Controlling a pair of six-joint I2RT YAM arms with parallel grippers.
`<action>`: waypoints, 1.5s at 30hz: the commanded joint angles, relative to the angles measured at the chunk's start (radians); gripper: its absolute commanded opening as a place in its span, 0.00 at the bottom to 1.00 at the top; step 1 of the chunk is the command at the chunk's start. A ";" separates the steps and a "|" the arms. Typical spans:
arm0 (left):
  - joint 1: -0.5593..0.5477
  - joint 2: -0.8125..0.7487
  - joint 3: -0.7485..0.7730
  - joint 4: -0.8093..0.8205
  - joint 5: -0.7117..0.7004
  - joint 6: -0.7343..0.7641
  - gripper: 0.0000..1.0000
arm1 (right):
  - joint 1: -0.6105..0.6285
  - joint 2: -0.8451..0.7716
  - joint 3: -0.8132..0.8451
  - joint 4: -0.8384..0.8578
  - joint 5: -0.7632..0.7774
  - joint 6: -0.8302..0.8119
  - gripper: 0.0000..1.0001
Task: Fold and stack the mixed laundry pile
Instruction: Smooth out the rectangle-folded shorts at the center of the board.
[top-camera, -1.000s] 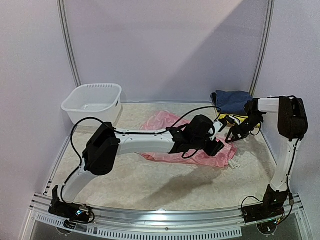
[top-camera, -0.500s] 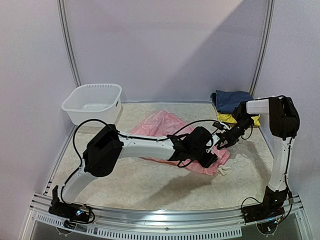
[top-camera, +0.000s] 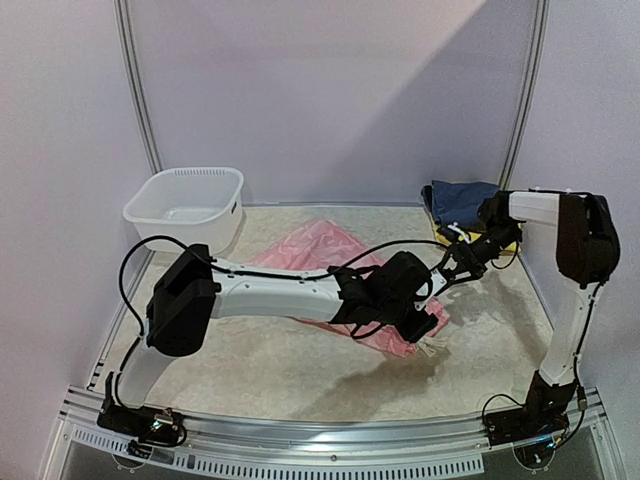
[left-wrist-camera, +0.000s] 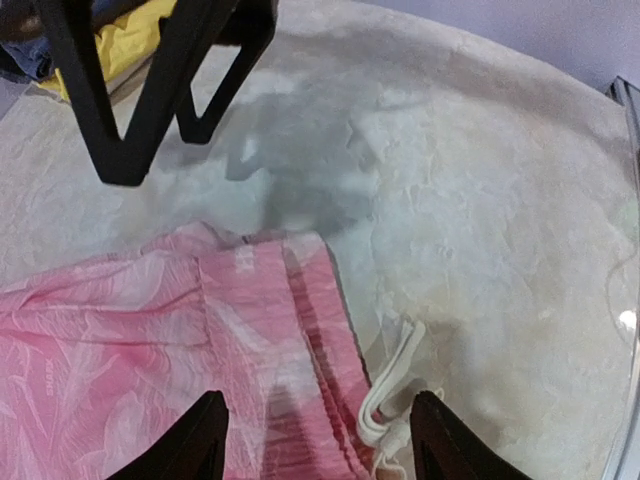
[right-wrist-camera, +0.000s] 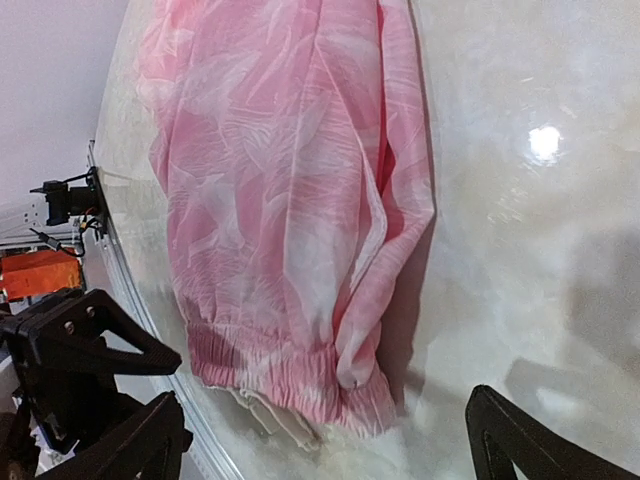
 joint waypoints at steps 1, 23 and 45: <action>-0.001 0.093 0.109 -0.091 -0.049 0.014 0.64 | -0.064 -0.227 -0.152 0.189 0.047 0.079 0.99; 0.104 0.246 0.272 0.113 0.203 -0.280 0.50 | -0.201 -0.475 -0.320 0.228 -0.155 0.041 0.69; 0.426 -0.438 -0.661 0.051 -0.042 -0.364 0.54 | 0.563 -0.559 -0.528 0.463 0.515 -0.374 0.70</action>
